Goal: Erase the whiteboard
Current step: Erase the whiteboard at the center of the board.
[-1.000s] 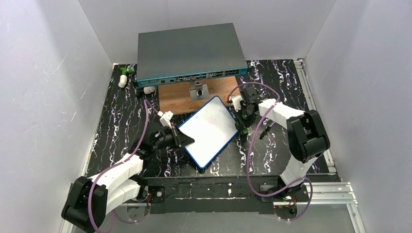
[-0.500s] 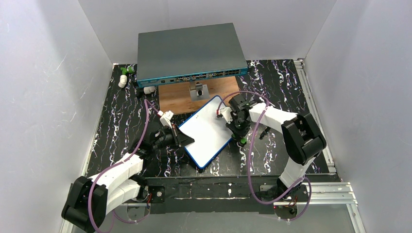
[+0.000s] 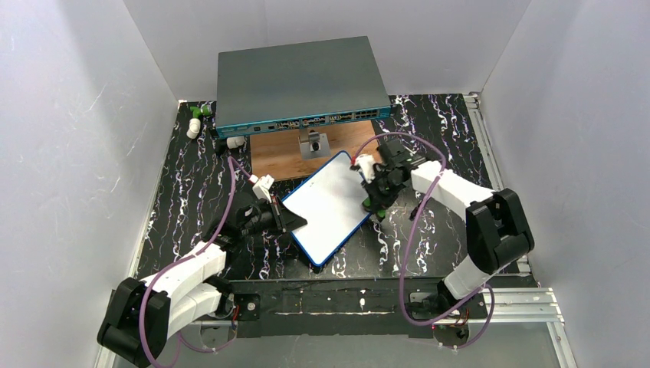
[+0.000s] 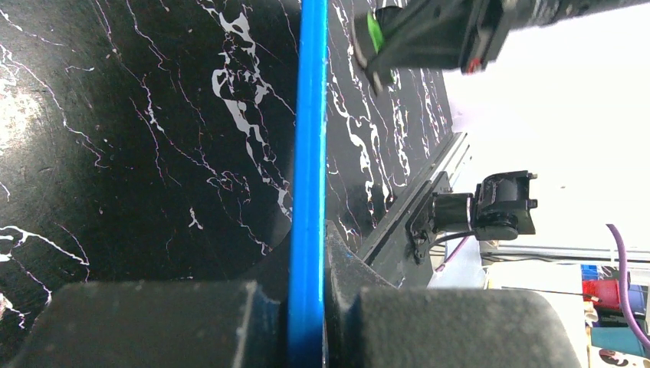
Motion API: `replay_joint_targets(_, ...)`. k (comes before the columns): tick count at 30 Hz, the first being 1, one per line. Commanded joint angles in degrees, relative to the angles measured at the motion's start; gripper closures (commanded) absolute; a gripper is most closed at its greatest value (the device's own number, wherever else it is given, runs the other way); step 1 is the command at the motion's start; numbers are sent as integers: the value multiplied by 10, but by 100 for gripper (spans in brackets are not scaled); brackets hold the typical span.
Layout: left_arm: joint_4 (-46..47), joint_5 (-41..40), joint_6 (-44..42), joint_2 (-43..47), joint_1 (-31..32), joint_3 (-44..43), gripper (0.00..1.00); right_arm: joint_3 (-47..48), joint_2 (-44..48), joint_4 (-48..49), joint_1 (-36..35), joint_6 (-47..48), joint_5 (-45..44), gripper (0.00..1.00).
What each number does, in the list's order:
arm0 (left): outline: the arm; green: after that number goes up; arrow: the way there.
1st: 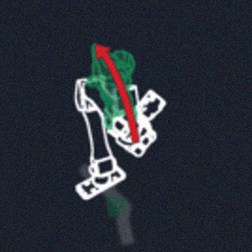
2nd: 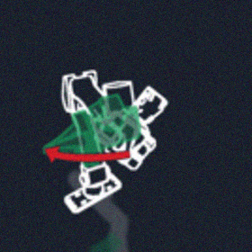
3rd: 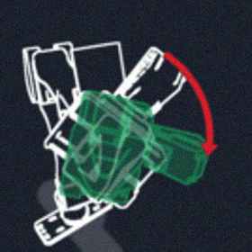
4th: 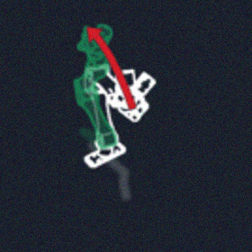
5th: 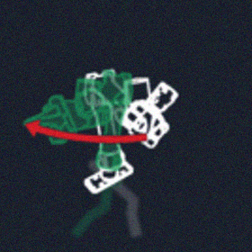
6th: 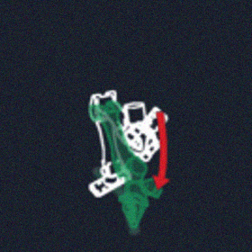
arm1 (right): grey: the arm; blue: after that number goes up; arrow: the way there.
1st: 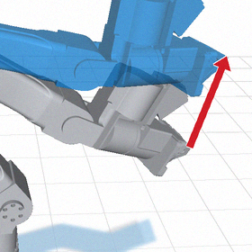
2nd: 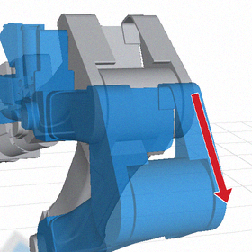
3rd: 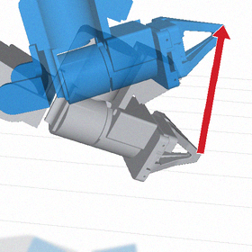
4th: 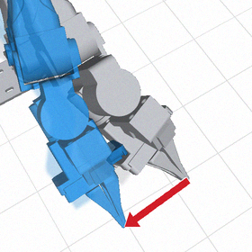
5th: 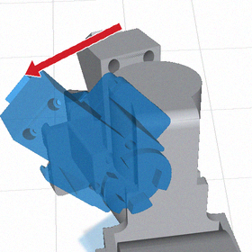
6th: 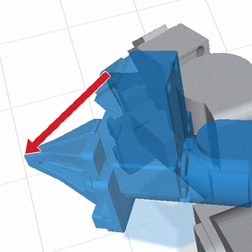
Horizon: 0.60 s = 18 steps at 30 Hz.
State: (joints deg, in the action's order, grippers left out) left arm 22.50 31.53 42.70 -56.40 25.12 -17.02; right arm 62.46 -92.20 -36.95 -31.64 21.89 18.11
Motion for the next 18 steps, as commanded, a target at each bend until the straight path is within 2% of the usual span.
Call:
replay_joint_targets(1,-98,6,-20,-14,6,4,100,-13,-7,53,53,-17,-71,99)
replay_joint_targets(10,-89,7,-16,-12,6,8,100,5,-77,33,53,-14,-108,99)
replay_joint_targets(18,-52,20,0,-26,6,15,100,5,-71,7,1,-4,3,99)
